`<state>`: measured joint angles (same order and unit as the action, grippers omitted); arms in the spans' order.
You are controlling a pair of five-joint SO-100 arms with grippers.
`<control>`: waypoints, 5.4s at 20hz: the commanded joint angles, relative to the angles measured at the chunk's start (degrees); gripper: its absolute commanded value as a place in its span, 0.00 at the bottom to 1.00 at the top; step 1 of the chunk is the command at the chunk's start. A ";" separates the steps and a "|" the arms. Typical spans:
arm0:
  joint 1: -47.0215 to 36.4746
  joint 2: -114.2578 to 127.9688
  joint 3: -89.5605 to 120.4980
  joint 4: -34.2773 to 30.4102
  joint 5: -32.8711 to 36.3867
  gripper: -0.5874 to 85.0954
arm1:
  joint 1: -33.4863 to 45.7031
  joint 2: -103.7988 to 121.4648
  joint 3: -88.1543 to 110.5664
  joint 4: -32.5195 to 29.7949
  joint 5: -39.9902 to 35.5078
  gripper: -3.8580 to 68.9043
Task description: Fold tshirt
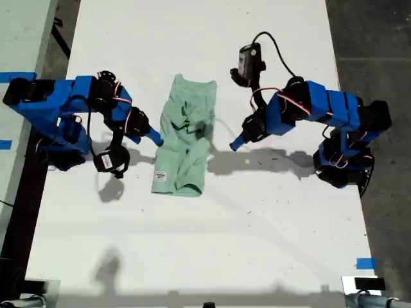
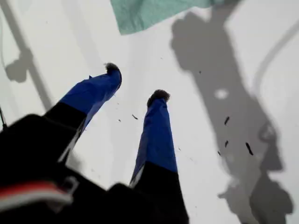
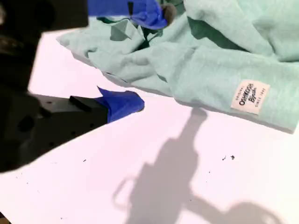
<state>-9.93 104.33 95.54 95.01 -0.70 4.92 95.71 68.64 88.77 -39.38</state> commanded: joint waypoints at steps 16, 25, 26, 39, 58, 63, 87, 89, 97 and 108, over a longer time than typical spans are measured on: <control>8.44 5.71 22.85 -25.31 -3.16 0.34 | -6.68 -35.42 -24.43 -11.78 3.87 0.42; 11.78 -3.96 24.35 -31.03 -4.31 0.37 | -5.45 -43.15 -27.60 -18.02 5.27 0.40; 12.13 -4.83 25.49 -33.57 -4.31 0.37 | -5.54 -44.56 -27.60 -18.81 5.80 0.39; 13.71 -32.70 7.47 -35.42 3.78 0.06 | -9.49 -55.46 -29.36 -26.72 11.78 0.13; 14.33 -30.85 -39.99 -10.55 2.64 0.01 | -7.12 -31.29 -25.49 -12.22 1.41 0.08; -0.26 -28.04 -38.32 -6.68 12.13 0.01 | 5.19 -30.41 -25.05 -10.99 -6.33 0.08; -25.49 45.62 32.96 -26.02 18.28 0.18 | 33.05 47.37 47.11 -7.21 -6.68 0.31; -15.64 55.81 45.44 -33.57 10.37 0.06 | 25.66 58.62 59.06 -10.55 -0.35 0.08; -1.49 102.04 86.92 -37.35 -7.21 0.01 | 2.99 99.93 102.92 -12.74 28.92 0.03; 5.45 101.78 87.28 -35.42 -5.80 0.15 | -1.05 103.97 106.96 -15.91 -6.94 0.09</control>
<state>-6.50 200.21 182.20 59.68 -7.03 3.87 199.16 176.66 71.72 -34.01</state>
